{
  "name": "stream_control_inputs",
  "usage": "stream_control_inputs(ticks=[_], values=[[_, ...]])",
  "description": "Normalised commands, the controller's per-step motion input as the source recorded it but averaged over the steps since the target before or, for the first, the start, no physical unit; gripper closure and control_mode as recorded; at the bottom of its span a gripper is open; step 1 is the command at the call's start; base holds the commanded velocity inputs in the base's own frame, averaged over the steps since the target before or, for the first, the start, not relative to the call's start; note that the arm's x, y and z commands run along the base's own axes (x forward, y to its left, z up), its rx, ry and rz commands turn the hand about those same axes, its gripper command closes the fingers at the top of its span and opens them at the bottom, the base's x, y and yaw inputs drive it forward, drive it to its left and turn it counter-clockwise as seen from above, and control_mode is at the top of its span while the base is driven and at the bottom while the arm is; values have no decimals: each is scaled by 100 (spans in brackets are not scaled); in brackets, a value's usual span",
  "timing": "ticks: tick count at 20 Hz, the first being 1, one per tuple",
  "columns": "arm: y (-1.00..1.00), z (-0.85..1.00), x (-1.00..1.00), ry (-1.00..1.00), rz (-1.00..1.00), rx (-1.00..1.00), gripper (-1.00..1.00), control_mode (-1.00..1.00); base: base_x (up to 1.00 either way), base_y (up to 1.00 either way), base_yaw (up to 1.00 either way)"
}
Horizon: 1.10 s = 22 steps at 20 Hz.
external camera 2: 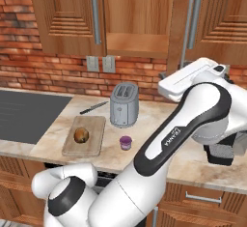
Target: Pick the bread, place it on the cutting board, pick the jam, place it on the counter, and close the cabinet.
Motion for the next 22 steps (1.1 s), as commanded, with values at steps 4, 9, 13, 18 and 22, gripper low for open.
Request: stream_control_inputs(ticks=[4,9,13,18,22], values=[[43,0,-3,0,8,0,-100,-100,0,0,0],[47,0,0,2,6,0,-100,-100,0,0,0],[47,0,0,3,5,0,-100,-100,0,0,0],[45,0,0,2,4,0,-100,-100,0,0,0],[39,0,0,1,0,1,-100,-100,0,0,0]])
